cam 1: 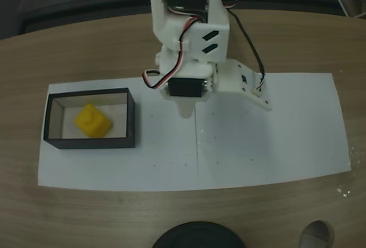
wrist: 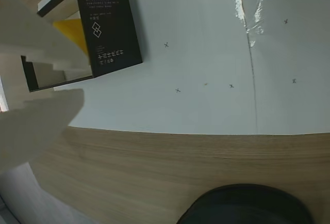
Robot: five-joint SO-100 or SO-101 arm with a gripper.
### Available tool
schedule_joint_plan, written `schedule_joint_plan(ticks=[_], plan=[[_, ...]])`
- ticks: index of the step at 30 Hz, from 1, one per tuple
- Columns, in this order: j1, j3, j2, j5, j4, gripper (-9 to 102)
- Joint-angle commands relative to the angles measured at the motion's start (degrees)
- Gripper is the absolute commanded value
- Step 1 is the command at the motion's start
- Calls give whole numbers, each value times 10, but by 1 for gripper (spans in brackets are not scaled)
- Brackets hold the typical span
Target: Grab a yellow square and put it in the box.
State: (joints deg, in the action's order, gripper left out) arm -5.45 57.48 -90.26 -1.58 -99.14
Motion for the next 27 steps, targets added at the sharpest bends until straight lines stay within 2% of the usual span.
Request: schedule_joint_plan(ticks=[1,6,15,20,27], plan=[[27,48,-146,-1,4,1],[32,236,-337,-4,63,1],[31,650,-674,-46,241,1],[31,758,-806,-70,288,1],[31,865,-908,-72,349,0]])
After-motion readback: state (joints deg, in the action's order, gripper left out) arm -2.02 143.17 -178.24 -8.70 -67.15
